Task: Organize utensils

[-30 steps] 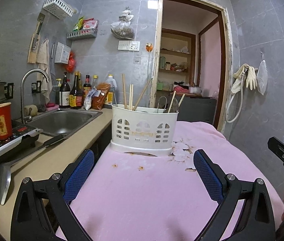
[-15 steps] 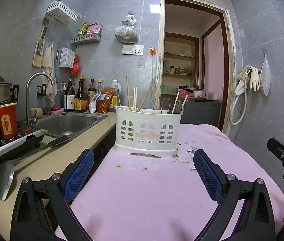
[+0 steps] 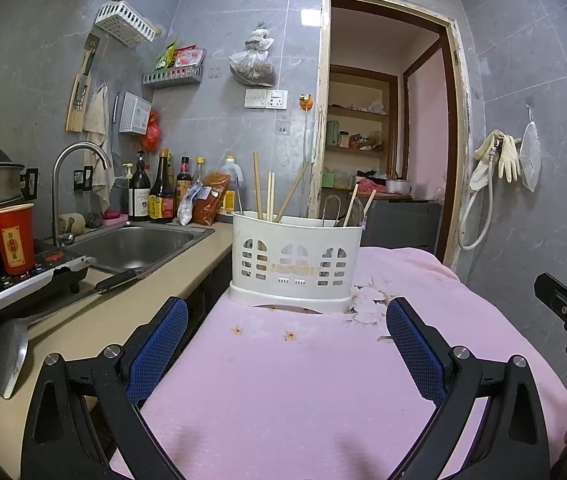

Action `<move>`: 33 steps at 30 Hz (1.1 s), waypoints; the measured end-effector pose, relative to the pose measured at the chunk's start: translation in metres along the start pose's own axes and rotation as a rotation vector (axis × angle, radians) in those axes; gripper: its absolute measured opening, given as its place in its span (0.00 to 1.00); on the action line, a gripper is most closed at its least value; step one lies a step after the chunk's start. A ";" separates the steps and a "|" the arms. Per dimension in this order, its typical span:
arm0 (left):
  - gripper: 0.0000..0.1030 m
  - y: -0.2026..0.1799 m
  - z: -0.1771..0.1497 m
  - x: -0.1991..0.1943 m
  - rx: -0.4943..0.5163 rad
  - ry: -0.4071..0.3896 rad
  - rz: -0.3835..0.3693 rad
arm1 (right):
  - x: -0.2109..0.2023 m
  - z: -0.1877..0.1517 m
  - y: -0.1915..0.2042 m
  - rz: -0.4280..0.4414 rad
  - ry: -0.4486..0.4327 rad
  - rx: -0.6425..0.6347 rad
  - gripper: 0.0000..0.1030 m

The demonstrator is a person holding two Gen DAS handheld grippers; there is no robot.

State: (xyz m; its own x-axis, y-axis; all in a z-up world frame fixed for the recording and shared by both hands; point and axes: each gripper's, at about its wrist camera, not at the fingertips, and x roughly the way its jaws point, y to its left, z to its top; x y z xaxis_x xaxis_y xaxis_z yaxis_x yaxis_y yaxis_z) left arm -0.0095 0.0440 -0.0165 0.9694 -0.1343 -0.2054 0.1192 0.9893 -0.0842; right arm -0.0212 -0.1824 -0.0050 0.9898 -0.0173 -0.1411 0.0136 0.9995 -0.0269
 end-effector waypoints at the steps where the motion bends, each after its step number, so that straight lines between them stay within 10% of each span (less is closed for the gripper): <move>1: 0.95 0.000 0.000 0.000 0.001 -0.001 0.000 | 0.000 0.000 0.000 0.000 0.000 0.000 1.00; 33: 0.95 -0.001 0.002 -0.005 0.009 -0.013 0.005 | -0.002 0.001 0.002 0.002 -0.001 0.000 1.00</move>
State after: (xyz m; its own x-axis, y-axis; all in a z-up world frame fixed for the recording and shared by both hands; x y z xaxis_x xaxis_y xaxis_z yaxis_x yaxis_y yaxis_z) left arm -0.0143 0.0442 -0.0129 0.9727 -0.1285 -0.1930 0.1162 0.9905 -0.0740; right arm -0.0228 -0.1806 -0.0037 0.9900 -0.0151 -0.1402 0.0115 0.9996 -0.0266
